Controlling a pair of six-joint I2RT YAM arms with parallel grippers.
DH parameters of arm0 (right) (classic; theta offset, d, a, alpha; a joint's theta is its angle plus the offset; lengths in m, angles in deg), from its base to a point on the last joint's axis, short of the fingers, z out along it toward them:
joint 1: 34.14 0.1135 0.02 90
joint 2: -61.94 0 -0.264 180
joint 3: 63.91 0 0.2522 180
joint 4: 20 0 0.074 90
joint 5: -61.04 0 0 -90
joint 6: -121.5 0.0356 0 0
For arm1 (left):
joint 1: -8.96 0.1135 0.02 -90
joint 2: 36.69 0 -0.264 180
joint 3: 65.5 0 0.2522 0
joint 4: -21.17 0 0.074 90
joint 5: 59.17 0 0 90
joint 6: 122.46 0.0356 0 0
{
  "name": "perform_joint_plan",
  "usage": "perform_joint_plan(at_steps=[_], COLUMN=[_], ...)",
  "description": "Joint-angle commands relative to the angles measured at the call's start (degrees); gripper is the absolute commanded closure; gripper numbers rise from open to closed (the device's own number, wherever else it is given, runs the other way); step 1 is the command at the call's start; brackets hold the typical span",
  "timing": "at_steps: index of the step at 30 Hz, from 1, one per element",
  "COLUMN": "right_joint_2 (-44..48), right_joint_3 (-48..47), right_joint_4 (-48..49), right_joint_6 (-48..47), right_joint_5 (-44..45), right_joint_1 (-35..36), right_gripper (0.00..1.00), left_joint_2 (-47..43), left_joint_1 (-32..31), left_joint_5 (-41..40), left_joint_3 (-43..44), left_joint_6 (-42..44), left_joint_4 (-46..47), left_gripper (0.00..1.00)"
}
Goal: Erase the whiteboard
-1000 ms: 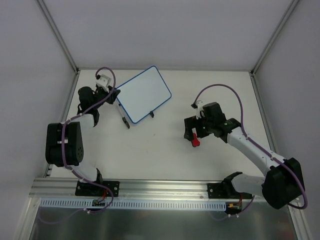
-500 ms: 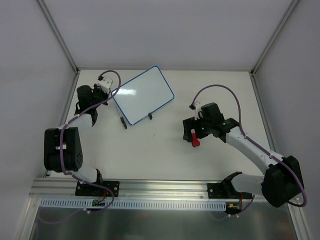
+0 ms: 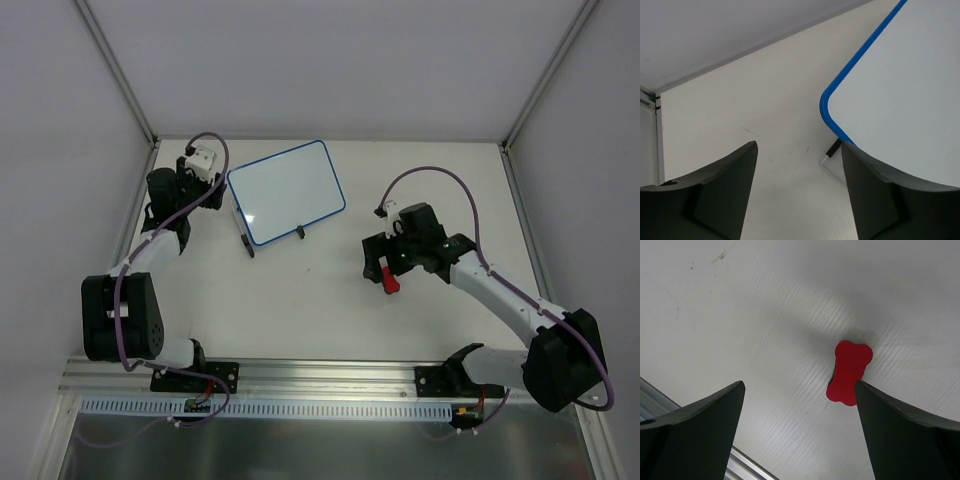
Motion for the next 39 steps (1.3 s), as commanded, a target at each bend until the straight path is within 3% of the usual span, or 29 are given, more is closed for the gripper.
perform_joint_plan(at_steps=[1,6,15,23,39], right_joint_2=[-0.5,-0.5,0.4,1.1,-0.3], right_joint_3=[-2.8,-2.8,-0.5,0.9,0.0], right_joint_4=[0.9,3.1,6.9,7.8,7.7], right_joint_6=[-1.6,-1.7,-1.5,-2.3,-2.5], right_joint_5=[-0.7,-2.2,-8.5,-9.1,-8.2], right_joint_1=[0.4,0.4,0.4,0.4,0.5], right_gripper=[0.03,0.03,0.03,0.03,0.04], left_joint_2=[-5.8,-8.1,-0.5,5.6,17.3], left_joint_1=[0.3,0.6,6.7,7.9,8.0], left_joint_5=[-2.2,0.1,19.9,25.9,33.2], left_joint_3=[1.4,2.2,5.4,9.5,17.3], left_joint_6=[-10.7,-21.9,-30.4,-32.4,-32.2], left_joint_4=[-1.2,-7.2,-7.1,-6.3,-5.6], left_gripper=[0.29,0.23,0.30,0.35,0.57])
